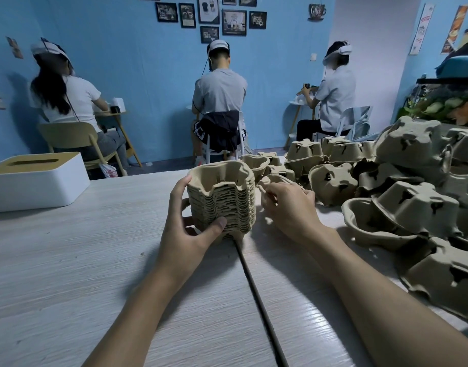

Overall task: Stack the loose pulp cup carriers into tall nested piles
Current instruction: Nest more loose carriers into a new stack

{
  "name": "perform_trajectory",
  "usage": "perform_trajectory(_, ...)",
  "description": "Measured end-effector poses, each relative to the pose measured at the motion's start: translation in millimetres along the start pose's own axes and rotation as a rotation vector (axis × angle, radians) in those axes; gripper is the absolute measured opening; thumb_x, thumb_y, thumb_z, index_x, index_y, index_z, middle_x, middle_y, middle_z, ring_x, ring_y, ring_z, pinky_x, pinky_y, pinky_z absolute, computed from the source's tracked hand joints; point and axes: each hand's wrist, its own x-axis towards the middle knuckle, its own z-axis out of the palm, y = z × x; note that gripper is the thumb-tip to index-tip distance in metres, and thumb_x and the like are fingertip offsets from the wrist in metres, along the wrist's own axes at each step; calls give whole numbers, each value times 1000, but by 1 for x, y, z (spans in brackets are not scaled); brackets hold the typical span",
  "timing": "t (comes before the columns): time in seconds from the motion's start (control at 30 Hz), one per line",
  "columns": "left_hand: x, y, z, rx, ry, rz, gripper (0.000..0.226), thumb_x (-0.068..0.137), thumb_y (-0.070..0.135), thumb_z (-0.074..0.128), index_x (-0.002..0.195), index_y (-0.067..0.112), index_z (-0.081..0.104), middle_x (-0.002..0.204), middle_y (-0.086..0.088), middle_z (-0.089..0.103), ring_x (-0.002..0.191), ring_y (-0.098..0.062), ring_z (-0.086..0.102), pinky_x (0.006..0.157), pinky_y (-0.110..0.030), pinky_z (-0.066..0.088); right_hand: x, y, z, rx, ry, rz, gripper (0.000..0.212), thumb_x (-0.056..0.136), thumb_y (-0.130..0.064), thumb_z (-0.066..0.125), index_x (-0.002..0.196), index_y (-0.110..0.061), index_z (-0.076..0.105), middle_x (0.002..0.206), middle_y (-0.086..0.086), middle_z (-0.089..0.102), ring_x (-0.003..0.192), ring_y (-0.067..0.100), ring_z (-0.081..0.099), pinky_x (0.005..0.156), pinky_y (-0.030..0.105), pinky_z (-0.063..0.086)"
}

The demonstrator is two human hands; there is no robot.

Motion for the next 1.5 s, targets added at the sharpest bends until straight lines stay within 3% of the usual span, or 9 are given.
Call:
perform_trajectory(0.2, 1, -2, 0, 0, -1, 1, 84, 80, 13, 82, 141, 47, 35, 126, -2, 61, 89, -23, 71, 75, -42, 62, 2, -2, 2, 156, 3, -37, 20, 90, -12, 47, 71, -20, 47, 75, -6, 56, 75, 25, 53, 77, 46, 48)
perform_trajectory(0.4, 2, -4, 0, 13, 5, -1, 84, 79, 13, 81, 141, 46, 34, 126, -4, 62, 89, -24, 71, 76, -47, 62, 3, -1, 6, 308, 18, -15, 26, 93, -28, 60, 72, -16, 52, 72, -1, 61, 74, 25, 59, 74, 44, 51)
perform_trajectory(0.57, 2, -4, 0, 14, 3, 2, 85, 79, 12, 82, 142, 43, 34, 124, -6, 63, 87, -24, 71, 76, -48, 61, 2, -14, -11, 292, 395, -16, 8, 92, -20, 64, 89, -19, 71, 88, -9, 69, 97, 24, 54, 81, 36, 23)
perform_trajectory(0.7, 3, -4, 0, 8, 2, -4, 85, 80, 10, 82, 143, 43, 35, 124, -5, 62, 87, -25, 71, 75, -47, 62, 6, -23, -25, 505, 621, -196, 11, 88, -6, 63, 94, -12, 70, 100, -13, 62, 107, 24, 50, 87, 47, 43)
perform_trajectory(0.77, 3, -2, 0, 13, -14, -12, 84, 81, 11, 81, 142, 45, 34, 124, -1, 62, 87, -22, 70, 73, -41, 62, 6, -30, -31, 550, 653, -275, 13, 88, 2, 63, 95, -6, 70, 108, -2, 63, 107, 26, 51, 91, 37, 45)
perform_trajectory(0.87, 2, -1, 0, 22, -21, 1, 83, 80, 13, 82, 141, 45, 35, 124, 0, 62, 84, -21, 70, 69, -39, 62, 4, -42, -35, 601, 579, -373, 20, 86, 12, 57, 94, -1, 70, 116, 15, 60, 107, 31, 55, 87, 21, 47)
perform_trajectory(1.07, 2, 1, 2, -5, -17, -16, 83, 73, 25, 81, 136, 54, 35, 126, 7, 60, 88, -19, 70, 71, -35, 61, 4, -45, -30, 640, 353, -559, 27, 85, 15, 46, 96, 2, 66, 127, 16, 56, 114, 24, 58, 89, 45, 52)
perform_trajectory(1.3, 1, -3, 4, -6, 15, -31, 101, 77, 20, 85, 142, 53, 16, 132, 0, 55, 87, -14, 69, 75, -32, 61, -10, -52, -35, 796, 163, -313, 29, 91, -13, 44, 102, -15, 71, 132, -1, 55, 123, 1, 49, 92, 17, 46)
perform_trajectory(1.5, 12, 2, -1, -13, 29, -1, 86, 69, 42, 90, 133, 56, 34, 133, -3, 58, 107, -12, 66, 88, -41, 59, -14, -56, -13, 800, -51, -257, 35, 92, -33, 50, 119, -18, 65, 140, -12, 45, 133, -4, 37, 108, 27, 37)
